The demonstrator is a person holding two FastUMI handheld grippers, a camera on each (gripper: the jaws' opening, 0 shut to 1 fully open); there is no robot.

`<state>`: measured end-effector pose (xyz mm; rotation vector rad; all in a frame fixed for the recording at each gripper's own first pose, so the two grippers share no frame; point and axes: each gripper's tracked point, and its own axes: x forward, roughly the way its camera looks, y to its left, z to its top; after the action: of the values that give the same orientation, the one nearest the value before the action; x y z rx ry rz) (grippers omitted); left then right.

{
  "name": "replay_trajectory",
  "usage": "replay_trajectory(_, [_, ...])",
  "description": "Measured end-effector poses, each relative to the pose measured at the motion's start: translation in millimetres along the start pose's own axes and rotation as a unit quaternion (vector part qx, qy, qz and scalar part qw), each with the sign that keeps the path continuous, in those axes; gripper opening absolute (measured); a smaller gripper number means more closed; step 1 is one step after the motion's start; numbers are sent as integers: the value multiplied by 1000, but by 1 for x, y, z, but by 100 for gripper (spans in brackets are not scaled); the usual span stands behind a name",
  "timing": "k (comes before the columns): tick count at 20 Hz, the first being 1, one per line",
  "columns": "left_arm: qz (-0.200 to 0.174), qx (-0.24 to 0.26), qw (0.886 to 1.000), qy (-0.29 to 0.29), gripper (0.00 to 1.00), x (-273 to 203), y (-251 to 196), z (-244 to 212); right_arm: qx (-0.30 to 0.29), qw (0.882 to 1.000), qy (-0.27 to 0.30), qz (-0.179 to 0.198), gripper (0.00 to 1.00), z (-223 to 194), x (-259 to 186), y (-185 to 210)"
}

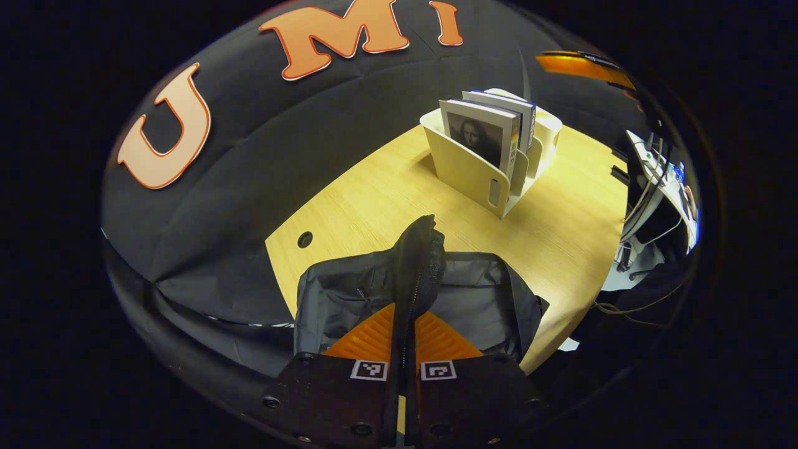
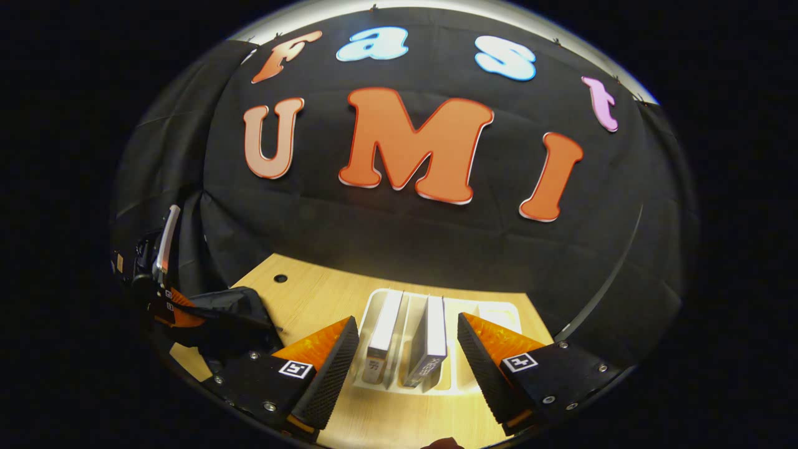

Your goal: Open the schoolbag, grab two books from the bookshelf and put them into the schoolbag.

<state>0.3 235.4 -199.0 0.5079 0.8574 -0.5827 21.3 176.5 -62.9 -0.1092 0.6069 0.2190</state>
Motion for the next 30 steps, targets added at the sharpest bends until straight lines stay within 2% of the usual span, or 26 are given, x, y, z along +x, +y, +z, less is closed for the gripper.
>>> replay_trajectory(3, [-39, -11, 999, -12, 5, -7, 12, 18, 12, 995, 82, 51, 95, -10, 15, 21])
replay_trajectory(4, [-46, -15, 999, -11, 5, -9, 16, 21, 19, 994, 97, 54, 95, -11, 22, 20])
replay_trajectory(9, [-62, -46, 997, 5, 5, -10, 24, 26, 71, 977, 178, 99, 95, -1, 53, 18])
replay_trajectory(11, [-62, -47, 997, 9, 5, -9, 23, 27, 82, 970, 202, 110, 95, 9, 69, 13])
replay_trajectory(15, [-55, -44, 997, 21, 5, -12, 24, 32, 53, 962, 237, 122, 94, 24, 101, 12])
replay_trajectory(19, [-43, -37, 998, 37, 5, -14, 29, 35, 31, 945, 293, 144, 95, 8, 127, 24])
replay_trajectory(22, [-42, -45, 997, 44, 5, -13, 26, 36, 3, 931, 340, 134, 95, -19, 144, 23])
replay_trajectory(23, [-45, -52, 997, 45, 5, -13, 23, 35, 4, 927, 349, 135, 100, -22, 148, 25])
replay_trajectory(30, [-41, -78, 995, 51, 5, -9, 17, 33, 12, 910, 400, 113, 82, -45, 177, 23])
